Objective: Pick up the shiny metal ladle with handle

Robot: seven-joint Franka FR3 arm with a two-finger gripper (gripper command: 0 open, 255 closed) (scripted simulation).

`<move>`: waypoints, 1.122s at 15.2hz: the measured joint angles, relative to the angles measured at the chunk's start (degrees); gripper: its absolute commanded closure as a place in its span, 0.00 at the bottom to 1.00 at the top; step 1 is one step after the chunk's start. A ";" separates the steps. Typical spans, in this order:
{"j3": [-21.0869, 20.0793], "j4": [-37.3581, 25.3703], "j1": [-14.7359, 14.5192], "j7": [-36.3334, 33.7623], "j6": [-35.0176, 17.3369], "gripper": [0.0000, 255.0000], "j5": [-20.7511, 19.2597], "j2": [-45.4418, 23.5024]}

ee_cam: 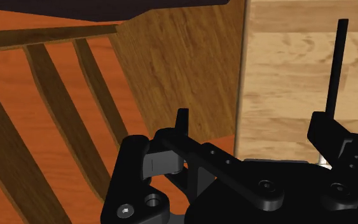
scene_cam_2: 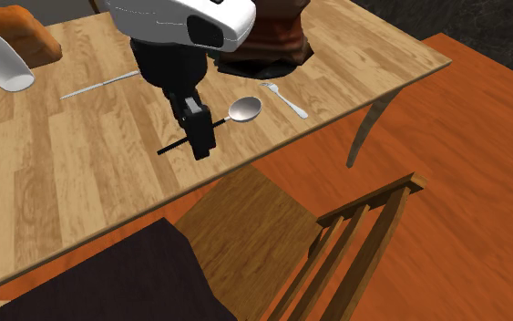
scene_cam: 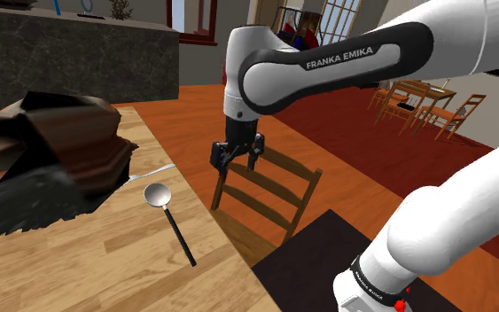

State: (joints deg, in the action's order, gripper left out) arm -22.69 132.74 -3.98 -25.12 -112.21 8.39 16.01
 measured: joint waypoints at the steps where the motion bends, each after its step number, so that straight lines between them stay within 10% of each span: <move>1: -0.93 -1.05 -0.06 -1.39 -0.94 0.00 -0.70 -2.17; 17: -5.37 -22.42 -8.64 -24.48 -9.11 0.00 -20.08 -38.45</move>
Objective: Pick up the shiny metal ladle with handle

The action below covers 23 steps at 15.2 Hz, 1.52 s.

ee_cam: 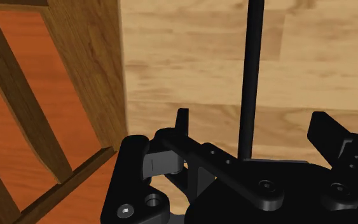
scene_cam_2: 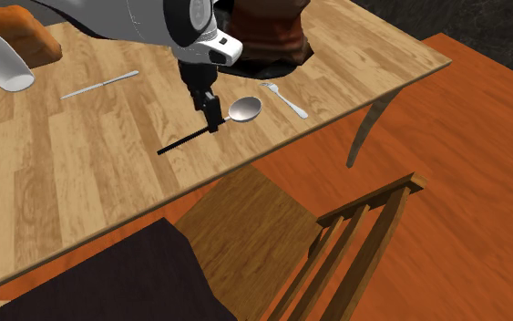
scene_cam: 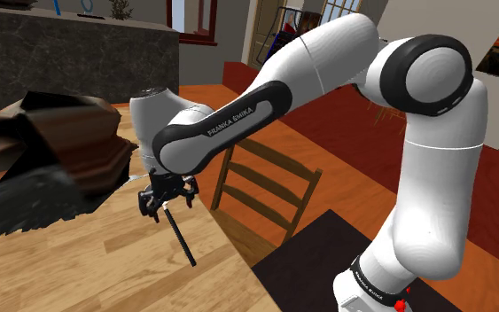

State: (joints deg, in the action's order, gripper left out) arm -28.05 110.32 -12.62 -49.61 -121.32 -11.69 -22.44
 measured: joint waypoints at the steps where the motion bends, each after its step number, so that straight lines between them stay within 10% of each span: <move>1: 0.23 -0.40 -0.36 -0.42 -0.42 0.00 -0.52 -0.97; 7: 1.21 -0.13 -1.29 -1.70 -3.55 0.00 -2.37 -4.23; 8: 1.29 -0.13 -1.32 -1.73 -3.75 1.00 -2.49 -4.45; 23: 0.64 -0.57 -0.83 -1.05 -1.60 1.00 -1.39 -2.50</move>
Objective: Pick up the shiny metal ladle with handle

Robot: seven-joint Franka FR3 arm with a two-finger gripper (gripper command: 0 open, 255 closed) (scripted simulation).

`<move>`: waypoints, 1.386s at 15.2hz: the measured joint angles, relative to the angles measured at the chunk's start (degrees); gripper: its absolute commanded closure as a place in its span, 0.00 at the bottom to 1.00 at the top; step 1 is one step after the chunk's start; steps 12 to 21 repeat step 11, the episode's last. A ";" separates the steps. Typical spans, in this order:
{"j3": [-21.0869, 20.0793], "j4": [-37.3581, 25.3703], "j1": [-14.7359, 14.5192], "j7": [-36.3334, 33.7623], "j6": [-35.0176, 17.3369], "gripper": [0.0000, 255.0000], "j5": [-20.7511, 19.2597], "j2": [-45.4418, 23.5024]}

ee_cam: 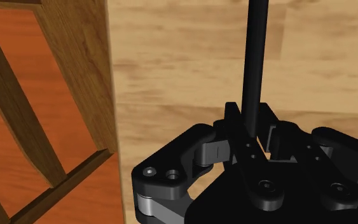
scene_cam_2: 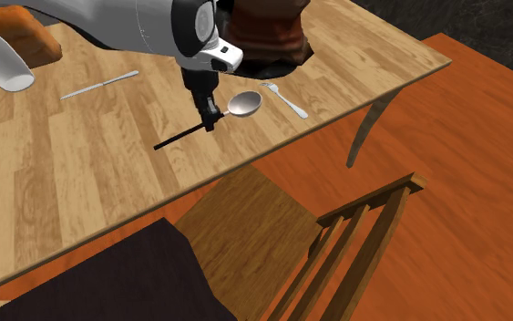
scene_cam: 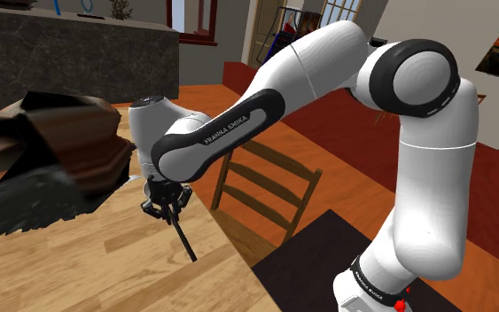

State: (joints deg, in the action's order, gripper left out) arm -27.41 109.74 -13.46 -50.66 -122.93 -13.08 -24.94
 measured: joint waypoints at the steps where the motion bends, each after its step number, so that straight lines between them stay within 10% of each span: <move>1: -0.16 -0.16 0.12 0.19 0.59 1.00 0.28 0.49; 21: -1.31 -2.07 1.16 1.91 6.24 1.00 2.76 4.73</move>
